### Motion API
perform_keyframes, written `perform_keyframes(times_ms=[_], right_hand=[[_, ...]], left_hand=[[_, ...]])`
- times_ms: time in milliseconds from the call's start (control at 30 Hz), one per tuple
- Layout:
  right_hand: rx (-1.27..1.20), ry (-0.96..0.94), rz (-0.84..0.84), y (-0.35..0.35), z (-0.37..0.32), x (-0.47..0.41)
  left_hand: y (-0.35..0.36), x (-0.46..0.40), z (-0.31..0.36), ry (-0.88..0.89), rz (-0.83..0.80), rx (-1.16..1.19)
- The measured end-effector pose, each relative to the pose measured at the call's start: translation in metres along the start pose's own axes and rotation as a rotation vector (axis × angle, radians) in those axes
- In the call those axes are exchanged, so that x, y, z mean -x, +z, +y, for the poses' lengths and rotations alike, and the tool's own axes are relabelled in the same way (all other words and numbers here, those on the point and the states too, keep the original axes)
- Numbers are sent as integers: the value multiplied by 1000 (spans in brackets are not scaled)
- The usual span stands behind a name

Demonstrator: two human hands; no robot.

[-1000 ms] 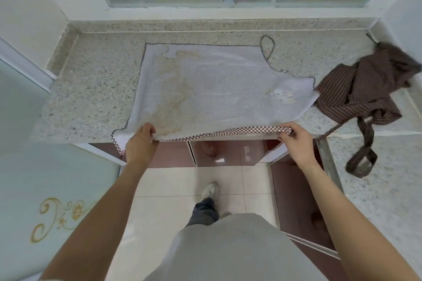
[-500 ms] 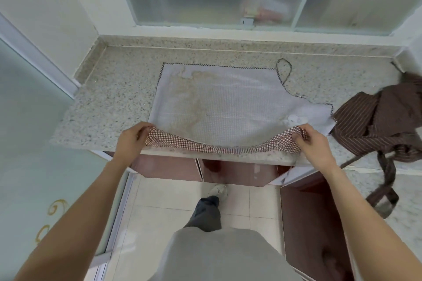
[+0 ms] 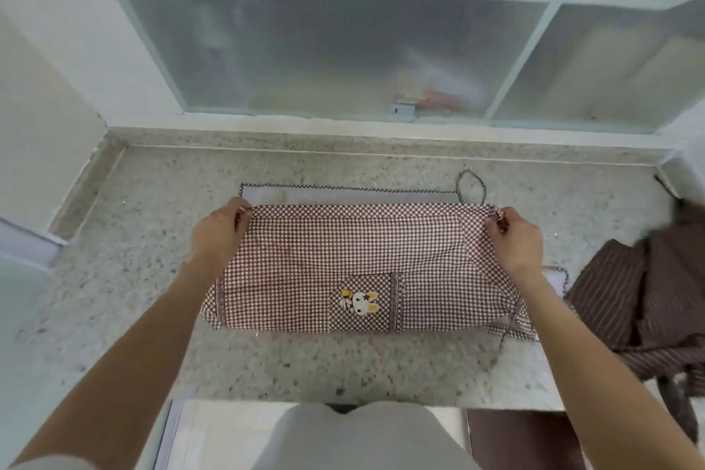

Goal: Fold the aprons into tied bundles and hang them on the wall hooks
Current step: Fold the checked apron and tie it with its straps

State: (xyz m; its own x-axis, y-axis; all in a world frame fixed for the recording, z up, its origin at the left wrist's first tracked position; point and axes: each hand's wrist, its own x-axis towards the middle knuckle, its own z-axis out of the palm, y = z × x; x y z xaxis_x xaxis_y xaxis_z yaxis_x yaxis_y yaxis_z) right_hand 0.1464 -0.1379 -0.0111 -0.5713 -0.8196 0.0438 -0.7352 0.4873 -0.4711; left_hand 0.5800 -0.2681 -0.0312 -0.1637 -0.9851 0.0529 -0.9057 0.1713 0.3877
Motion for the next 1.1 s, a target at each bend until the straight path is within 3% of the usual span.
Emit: perform_keyframes(times_ms=[200, 400, 500, 933, 1100], right_hand=[[78, 112, -27, 42, -8, -70], [426, 206, -115, 87, -1, -111], [459, 193, -160, 107, 2, -124], [403, 244, -148, 130, 10, -137], [218, 214, -45, 123, -5, -115]], left_hand=[[39, -84, -5, -89, -79, -73], [81, -125, -18, -90, -242, -166], [89, -135, -25, -91, -254, -170], [94, -152, -37, -51, -214, -144], [100, -145, -9, 61, 19, -218]])
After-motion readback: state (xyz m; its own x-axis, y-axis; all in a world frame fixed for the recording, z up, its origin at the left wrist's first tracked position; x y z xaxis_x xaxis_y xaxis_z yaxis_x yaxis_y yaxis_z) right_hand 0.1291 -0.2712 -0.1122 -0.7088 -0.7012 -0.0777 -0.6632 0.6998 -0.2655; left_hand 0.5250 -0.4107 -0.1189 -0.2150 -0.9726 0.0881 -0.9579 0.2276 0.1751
